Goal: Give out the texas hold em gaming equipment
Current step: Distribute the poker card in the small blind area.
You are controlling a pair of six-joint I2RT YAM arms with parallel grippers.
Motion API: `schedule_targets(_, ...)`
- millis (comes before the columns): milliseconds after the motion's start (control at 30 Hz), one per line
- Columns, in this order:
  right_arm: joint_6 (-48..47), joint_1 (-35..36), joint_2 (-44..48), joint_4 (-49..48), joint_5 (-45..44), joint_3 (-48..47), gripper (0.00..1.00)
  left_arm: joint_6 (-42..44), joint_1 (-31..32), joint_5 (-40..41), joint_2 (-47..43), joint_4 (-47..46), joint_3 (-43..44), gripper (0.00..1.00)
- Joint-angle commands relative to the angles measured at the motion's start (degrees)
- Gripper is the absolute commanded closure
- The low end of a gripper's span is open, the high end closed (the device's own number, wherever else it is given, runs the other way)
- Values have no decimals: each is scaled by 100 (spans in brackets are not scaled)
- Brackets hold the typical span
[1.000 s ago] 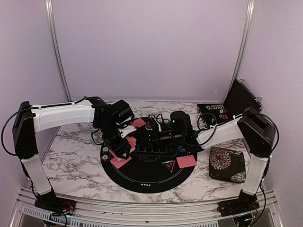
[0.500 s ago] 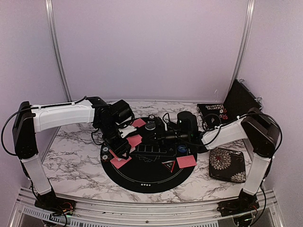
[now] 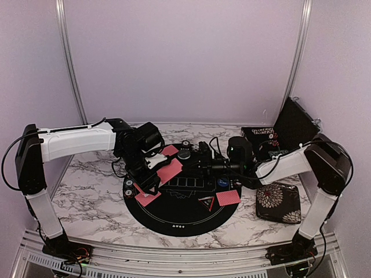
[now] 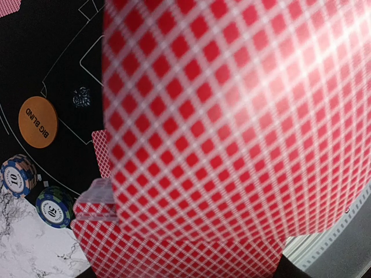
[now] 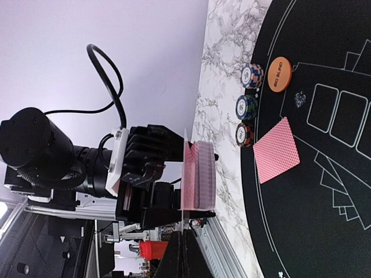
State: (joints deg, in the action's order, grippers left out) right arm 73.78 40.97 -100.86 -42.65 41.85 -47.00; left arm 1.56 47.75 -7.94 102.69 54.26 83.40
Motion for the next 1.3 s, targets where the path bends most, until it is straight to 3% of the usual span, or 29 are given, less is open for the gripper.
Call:
schedule_targets(0, 204, -136, 289, -439, -45, 259, 100, 66, 14, -57, -96, 50, -8, 45)
schedule_targets(533, 434, -898, 1309, -786, -74, 1704, 100, 72, 13, -44, -100, 53, -8, 45)
schedule_targets(1000, -247, -2375, 3609, 1055, 76, 3640, 100, 63, 14, -32, -105, 50, -34, 45)
schedule_targets(1267, -659, -2835, 4039, 1735, 129, 3899, 100, 68, 8, -42, -92, 49, -12, 45)
